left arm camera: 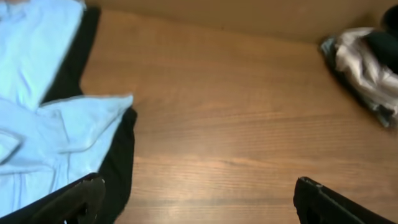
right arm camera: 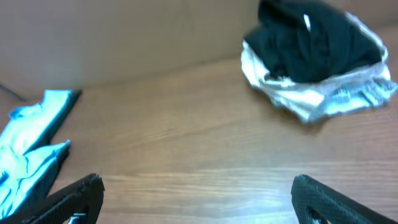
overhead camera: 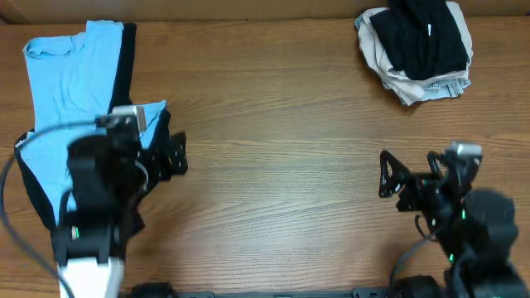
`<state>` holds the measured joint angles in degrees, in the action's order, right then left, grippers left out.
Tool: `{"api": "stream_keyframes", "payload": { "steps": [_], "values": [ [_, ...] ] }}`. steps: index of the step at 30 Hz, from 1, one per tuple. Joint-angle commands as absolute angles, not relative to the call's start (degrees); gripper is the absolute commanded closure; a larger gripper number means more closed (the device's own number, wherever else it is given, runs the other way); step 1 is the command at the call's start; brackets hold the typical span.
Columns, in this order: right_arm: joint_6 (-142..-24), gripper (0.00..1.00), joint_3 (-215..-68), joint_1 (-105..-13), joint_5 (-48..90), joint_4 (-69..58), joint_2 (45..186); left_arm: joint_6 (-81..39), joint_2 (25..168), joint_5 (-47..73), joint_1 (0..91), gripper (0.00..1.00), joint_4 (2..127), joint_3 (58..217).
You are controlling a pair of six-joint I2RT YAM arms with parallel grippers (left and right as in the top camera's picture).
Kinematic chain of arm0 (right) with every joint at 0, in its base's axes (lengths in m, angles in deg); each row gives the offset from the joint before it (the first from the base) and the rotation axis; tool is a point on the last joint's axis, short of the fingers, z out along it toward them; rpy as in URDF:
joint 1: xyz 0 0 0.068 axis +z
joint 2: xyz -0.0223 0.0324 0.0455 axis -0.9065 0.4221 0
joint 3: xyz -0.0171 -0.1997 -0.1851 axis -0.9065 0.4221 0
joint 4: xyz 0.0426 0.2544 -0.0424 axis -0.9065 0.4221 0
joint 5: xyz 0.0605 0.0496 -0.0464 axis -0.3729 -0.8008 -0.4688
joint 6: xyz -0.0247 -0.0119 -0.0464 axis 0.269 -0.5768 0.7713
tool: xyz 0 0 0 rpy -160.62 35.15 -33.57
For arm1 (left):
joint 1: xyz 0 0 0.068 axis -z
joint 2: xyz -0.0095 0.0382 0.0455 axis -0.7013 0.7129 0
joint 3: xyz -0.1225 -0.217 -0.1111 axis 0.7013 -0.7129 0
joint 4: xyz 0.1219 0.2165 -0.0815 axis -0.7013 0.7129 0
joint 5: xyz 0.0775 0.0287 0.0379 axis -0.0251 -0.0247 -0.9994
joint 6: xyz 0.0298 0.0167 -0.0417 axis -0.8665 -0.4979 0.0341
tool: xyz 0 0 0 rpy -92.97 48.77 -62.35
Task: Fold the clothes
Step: 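Reach the left gripper to the light-blue shirt edge and grasp it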
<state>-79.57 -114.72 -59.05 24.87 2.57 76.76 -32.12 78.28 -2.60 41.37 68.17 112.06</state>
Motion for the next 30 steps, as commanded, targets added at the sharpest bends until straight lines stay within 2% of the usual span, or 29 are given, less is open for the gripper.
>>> {"api": "stream_keyframes", "payload": {
  "steps": [1, 4, 13, 17, 19, 24, 30],
  "values": [
    [-79.61, 0.0, -122.34, -59.42, 24.56, 6.68, 84.63, -36.19, 86.36, -1.16, 40.78, 0.0, 71.64, 120.19],
    [-79.61, 0.0, -129.58, -59.42, 24.56, 12.27, 94.66, -41.76, 95.0, -1.97, 40.78, 0.0, 74.48, 127.06],
    [-79.63, 0.0, -130.8, -59.42, 21.81, 6.44, 110.88, -53.8, 106.12, -8.07, 40.67, 0.0, 66.35, 129.18],
    [-79.63, 0.0, -130.8, -59.42, 20.87, 6.52, 116.23, -54.0, 111.15, -11.89, 38.37, 0.0, 63.6, 129.18],
    [-79.61, 0.04, -130.8, -59.42, 20.89, 6.5, 118.33, -54.02, 113.9, -12.18, 36.71, 0.0, 62.24, 129.18],
    [-79.63, 0.14, -130.8, -59.42, 20.89, 6.83, 121.26, -54.11, 120.85, -16.33, 31.88, 0.08, 56.58, 129.2],
    [-79.65, 0.21, -130.8, -59.42, 20.87, 7.11, 121.48, -61.89, 128.88, -10.71, 28.8, 0.22, 51.97, 129.2]
  ]
}}
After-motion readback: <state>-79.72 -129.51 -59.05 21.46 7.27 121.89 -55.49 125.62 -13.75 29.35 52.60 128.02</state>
